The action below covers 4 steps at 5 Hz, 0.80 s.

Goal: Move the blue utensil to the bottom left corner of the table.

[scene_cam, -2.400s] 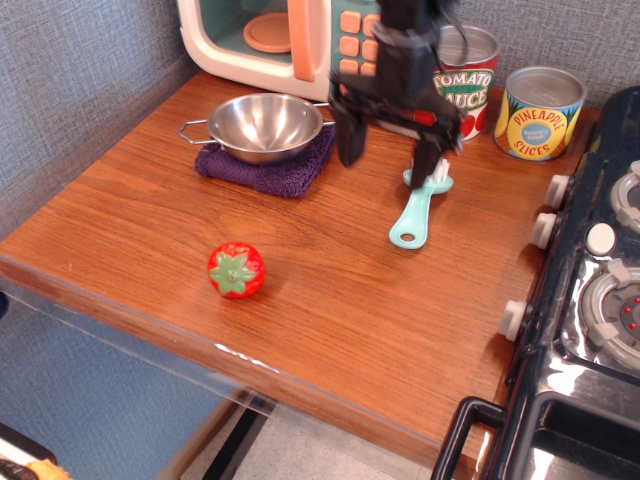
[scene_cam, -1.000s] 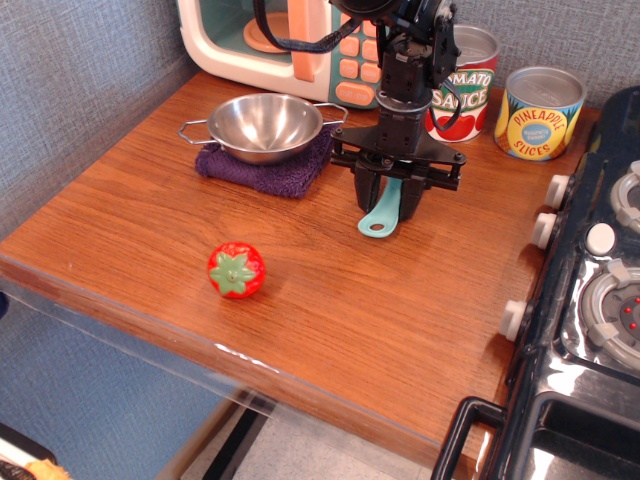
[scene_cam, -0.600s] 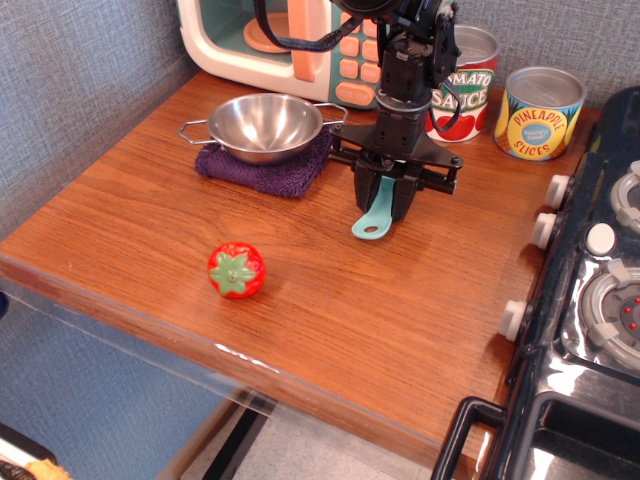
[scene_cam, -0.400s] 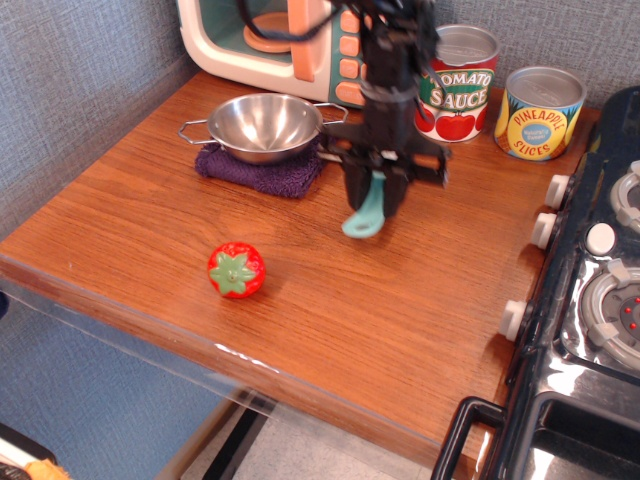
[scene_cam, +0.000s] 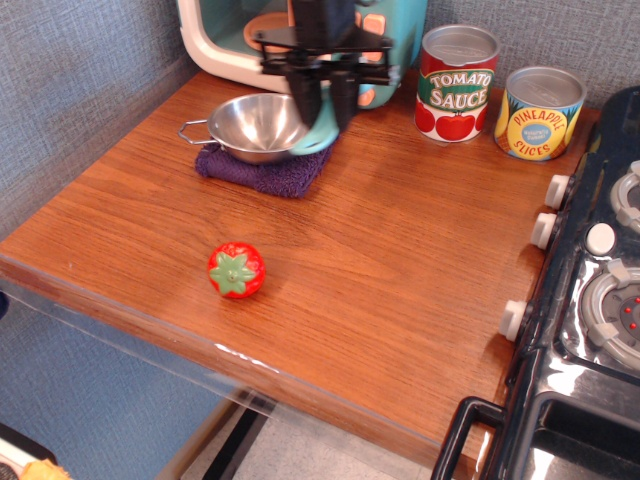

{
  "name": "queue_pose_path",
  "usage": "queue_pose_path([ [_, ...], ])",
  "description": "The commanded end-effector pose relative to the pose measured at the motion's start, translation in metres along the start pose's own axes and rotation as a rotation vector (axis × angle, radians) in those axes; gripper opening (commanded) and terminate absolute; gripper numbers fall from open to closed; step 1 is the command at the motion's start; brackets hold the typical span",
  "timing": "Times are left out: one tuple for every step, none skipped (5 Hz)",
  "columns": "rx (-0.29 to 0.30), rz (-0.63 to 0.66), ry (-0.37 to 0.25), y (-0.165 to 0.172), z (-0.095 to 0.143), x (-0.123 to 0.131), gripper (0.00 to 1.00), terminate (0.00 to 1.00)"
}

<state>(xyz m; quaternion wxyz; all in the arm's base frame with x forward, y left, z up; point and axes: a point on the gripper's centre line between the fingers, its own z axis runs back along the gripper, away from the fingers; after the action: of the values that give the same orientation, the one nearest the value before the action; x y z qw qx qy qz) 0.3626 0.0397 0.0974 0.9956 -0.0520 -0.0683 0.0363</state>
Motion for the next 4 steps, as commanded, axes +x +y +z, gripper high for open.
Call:
queue_pose_path([
  [0.098,-0.074,-0.041,0.081,0.046,-0.034,0.00,0.00],
  [0.174,-0.082,-0.009,0.122,0.041,-0.048,0.00,0.00],
  [0.203,-0.004,0.041,0.149,0.026,-0.059,0.00,0.00],
  [0.217,0.051,0.107,0.166,0.008,-0.071,0.00,0.00],
])
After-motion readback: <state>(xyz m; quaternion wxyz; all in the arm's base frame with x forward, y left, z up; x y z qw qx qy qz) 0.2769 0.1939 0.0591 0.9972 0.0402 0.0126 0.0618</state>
